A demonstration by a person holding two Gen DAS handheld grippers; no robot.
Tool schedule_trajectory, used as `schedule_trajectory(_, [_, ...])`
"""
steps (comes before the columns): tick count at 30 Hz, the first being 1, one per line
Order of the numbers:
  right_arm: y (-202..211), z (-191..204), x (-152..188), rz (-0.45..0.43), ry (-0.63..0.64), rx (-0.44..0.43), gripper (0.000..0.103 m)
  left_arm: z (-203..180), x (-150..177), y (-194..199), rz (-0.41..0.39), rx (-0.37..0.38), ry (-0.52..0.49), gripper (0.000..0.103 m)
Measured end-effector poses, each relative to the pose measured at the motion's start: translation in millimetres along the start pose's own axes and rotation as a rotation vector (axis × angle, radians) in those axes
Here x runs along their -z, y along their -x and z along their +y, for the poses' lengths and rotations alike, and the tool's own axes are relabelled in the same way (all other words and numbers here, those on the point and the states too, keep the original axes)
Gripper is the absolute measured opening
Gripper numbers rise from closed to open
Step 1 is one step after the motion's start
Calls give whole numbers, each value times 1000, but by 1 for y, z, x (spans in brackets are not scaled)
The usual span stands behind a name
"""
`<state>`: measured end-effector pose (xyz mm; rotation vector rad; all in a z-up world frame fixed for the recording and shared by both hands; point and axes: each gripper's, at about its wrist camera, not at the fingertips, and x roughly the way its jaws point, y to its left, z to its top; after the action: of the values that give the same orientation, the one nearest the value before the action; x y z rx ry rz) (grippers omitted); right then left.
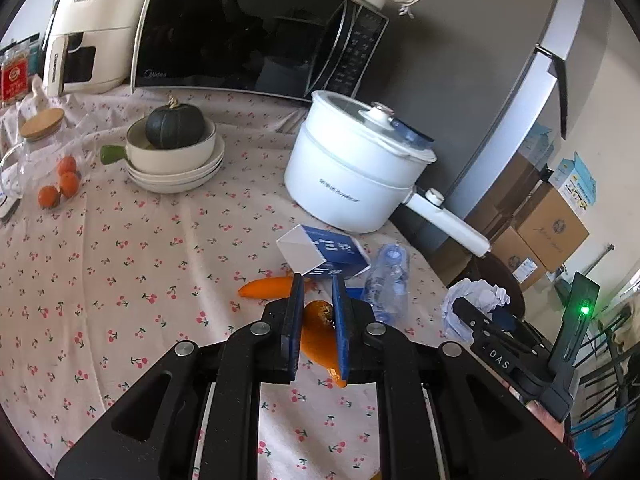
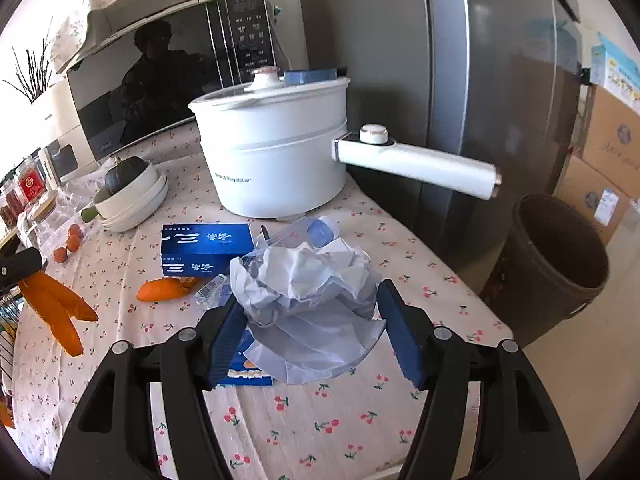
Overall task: Collect trash
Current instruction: 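Carry the carrot to the bin with the left tool while the right tool releases the paper into it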
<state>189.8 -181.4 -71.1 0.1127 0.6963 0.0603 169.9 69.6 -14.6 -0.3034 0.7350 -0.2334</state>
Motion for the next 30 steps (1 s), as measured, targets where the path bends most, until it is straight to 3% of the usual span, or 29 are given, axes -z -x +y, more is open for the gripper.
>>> schedule_trajectory(18, [70, -10, 26, -78, 30, 124, 64, -39, 18, 29, -35, 92, -89, 13])
schedule_trajectory(30, [119, -34, 72, -56, -35, 180, 65, -72, 38, 46, -44, 151, -170, 13])
